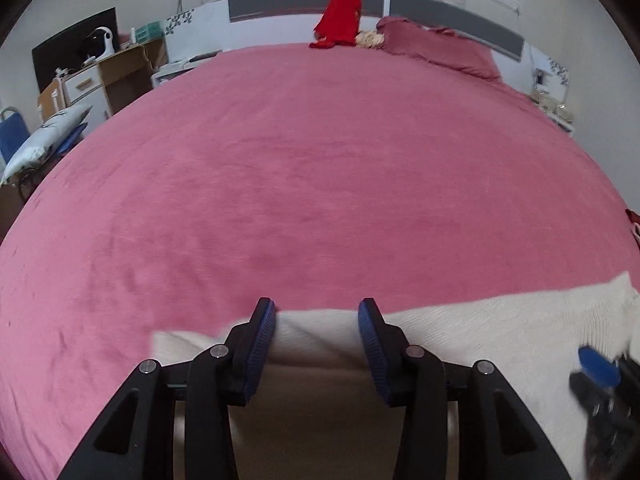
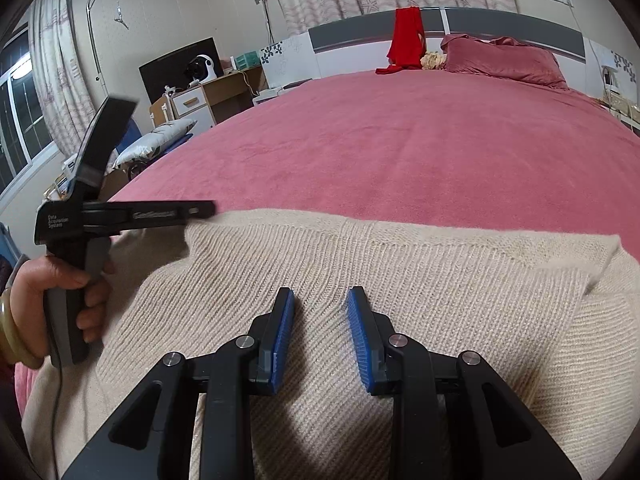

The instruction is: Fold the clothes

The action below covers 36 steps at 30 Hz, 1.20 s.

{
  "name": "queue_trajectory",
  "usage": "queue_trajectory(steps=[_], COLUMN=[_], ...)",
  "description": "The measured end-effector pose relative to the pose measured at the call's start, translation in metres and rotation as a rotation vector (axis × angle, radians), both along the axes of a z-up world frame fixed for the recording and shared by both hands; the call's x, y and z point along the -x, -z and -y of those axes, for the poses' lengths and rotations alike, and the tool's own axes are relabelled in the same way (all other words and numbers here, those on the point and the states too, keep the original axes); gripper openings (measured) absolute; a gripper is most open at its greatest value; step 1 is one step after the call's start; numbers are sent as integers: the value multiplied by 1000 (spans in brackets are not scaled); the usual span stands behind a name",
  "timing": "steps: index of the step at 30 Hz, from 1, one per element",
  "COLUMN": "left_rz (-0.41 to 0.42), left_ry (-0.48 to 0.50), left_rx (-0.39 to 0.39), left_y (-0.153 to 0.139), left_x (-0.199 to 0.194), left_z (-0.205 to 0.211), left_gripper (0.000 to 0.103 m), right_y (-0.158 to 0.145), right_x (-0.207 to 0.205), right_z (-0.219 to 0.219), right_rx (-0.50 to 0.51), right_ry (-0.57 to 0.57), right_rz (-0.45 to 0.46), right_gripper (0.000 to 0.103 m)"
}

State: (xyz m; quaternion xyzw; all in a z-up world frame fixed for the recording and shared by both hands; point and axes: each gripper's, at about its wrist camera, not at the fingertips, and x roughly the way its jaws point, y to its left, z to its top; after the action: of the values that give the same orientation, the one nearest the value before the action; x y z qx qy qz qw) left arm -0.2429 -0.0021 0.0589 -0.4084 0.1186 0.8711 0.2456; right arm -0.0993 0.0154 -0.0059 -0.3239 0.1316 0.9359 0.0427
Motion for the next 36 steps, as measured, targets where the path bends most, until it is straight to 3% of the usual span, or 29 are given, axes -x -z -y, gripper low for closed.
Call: queue_trajectory(steps=[2,6,11,16,19,21,26,30,31,32,33,36], left_rz=[-45,-23,-154,-71,-25,-1,60,109,121,120,111,83], left_ry=[-12,-128,-252,-214,-221,-228,-245,-259,-262,-262,-259,-250], left_rx=[58,18,-53,-178,-182,-180,-177,-174,-173,-167,-157,-129], left_y=[3,-2,-29,-23,-14,-9,5,16,19,21,22,27], left_x=[1,12,-49,-128,-141,-146,-159,-169,-172,-175,-177,-184], left_z=[10,43,84,132,141,145,155,162,164,164,164,161], left_gripper=[50,48,46,46,46,46,46,47,47,48,48,50], right_y=[-1,-1,-2,-7,-18,-34,-73,-30,-20,-19,-16,-4], right_x=[-1,-6,-8,-9,-2,3,-4,-4,-11,-29,-41,-70], right_z=[-2,-6,-8,-3,7,18,48,78,86,93,96,113], right_rx=[-5,-9,-10,-62,-150,-233,-188,-224,-236,-278,-278,-298], right_ry=[1,1,1,3,-1,17,66,66,71,108,119,102], right_rz=[2,2,7,41,142,229,113,273,277,205,189,261], right_gripper=[30,30,30,30,33,54,75,75,75,75,75,83])
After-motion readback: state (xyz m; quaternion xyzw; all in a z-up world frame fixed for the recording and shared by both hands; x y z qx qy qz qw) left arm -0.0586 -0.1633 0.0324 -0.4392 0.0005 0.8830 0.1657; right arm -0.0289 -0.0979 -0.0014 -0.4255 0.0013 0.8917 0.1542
